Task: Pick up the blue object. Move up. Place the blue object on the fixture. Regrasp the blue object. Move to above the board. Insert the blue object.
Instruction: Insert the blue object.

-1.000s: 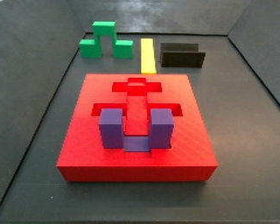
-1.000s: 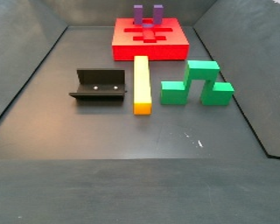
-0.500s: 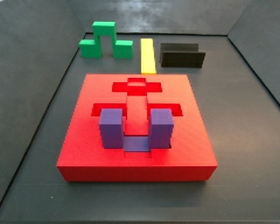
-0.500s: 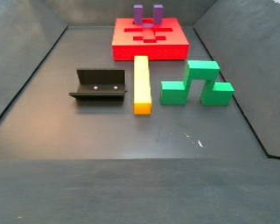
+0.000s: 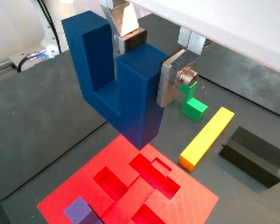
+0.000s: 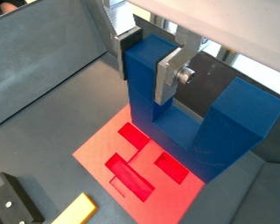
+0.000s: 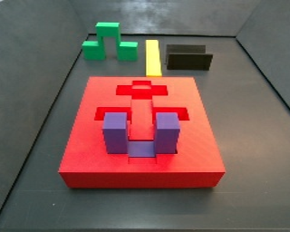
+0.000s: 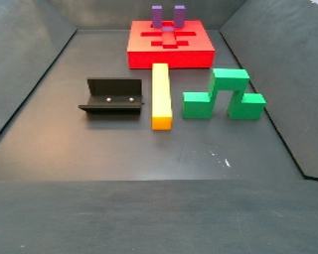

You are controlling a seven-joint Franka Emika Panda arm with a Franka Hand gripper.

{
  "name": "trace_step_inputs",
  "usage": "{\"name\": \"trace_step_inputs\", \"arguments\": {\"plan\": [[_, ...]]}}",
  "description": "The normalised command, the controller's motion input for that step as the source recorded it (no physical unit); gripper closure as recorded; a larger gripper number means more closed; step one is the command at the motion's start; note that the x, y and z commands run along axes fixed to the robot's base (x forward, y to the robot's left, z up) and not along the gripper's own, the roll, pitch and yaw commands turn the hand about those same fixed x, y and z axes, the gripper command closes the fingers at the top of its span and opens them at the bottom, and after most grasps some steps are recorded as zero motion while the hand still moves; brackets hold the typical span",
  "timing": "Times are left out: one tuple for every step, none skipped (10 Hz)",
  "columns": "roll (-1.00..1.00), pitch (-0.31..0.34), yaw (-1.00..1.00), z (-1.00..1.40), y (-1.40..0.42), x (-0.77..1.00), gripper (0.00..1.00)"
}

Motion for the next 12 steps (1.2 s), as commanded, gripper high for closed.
{"name": "trace_step_inputs", "arguments": {"plan": [[0.01, -0.129, 0.00, -0.86, 0.05, 0.50, 1.00], [0.04, -0.143, 0.00, -0.79, 0.12, 0.56, 1.00], [0.04, -0.153, 0.00, -0.76, 0.15, 0.59, 1.00], [0.04, -0.157, 0.00, -0.75, 0.16, 0.60, 1.00], [0.05, -0.159, 0.01, -0.74, 0.19, 0.61, 1.00], [0.07, -0.143, 0.03, -0.75, 0.25, 0.56, 1.00], [0.10, -0.211, 0.17, -0.68, 0.26, 0.07, 1.00], [0.18, -0.197, 0.16, -0.63, 0.28, 0.00, 1.00], [0.26, -0.149, 0.10, -0.70, 0.18, -0.14, 1.00], [0.14, -0.200, 0.06, -0.59, 0.15, -0.43, 1.00], [0.00, -0.223, 0.13, -0.42, 0.06, -0.34, 1.00], [-0.08, -0.176, 0.11, -0.35, 0.02, -0.14, 1.00]]}}
